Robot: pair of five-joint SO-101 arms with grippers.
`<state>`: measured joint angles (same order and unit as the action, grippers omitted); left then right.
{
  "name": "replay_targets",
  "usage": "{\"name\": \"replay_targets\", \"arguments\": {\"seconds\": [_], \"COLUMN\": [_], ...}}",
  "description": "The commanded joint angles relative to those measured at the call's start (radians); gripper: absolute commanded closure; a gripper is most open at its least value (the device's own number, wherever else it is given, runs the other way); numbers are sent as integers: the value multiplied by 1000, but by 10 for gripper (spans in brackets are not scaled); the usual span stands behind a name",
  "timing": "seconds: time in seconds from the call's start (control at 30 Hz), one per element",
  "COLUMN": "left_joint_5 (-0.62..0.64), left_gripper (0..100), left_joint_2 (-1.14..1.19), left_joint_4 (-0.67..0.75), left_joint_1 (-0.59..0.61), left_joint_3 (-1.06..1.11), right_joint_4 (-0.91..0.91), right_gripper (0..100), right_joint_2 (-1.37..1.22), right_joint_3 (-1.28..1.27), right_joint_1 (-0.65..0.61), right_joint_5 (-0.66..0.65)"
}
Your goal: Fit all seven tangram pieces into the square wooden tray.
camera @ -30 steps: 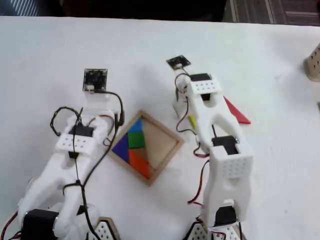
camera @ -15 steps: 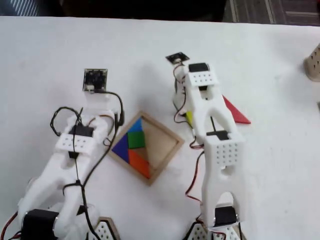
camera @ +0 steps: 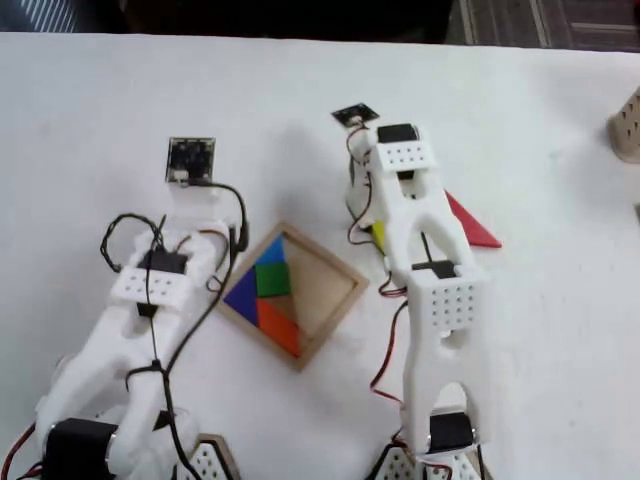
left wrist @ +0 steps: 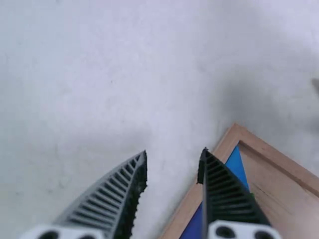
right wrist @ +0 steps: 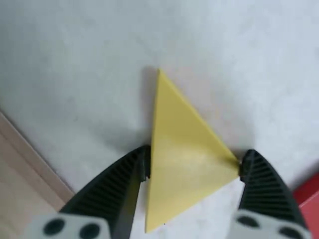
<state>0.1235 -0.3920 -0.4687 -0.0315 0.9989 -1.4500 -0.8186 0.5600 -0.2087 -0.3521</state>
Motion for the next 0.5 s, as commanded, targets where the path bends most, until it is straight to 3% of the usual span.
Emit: {"name": "replay_targets", "arguments": {"seconds": [0.0, 0.47], "left_joint_5": [-12, -12], "left_gripper": [819, 819], "left_joint_2": [-2, -2], "left_joint_4": [32, 34], "left_joint_1": [10, 10], "left_joint_3": [-55, -57], "right_joint_4": [-51, -147], "right_gripper": [762, 762], "right_joint_2": [36, 143], "right_joint_3": [20, -38], "right_joint_1": [-4, -13], "right_joint_5": [2, 48]}}
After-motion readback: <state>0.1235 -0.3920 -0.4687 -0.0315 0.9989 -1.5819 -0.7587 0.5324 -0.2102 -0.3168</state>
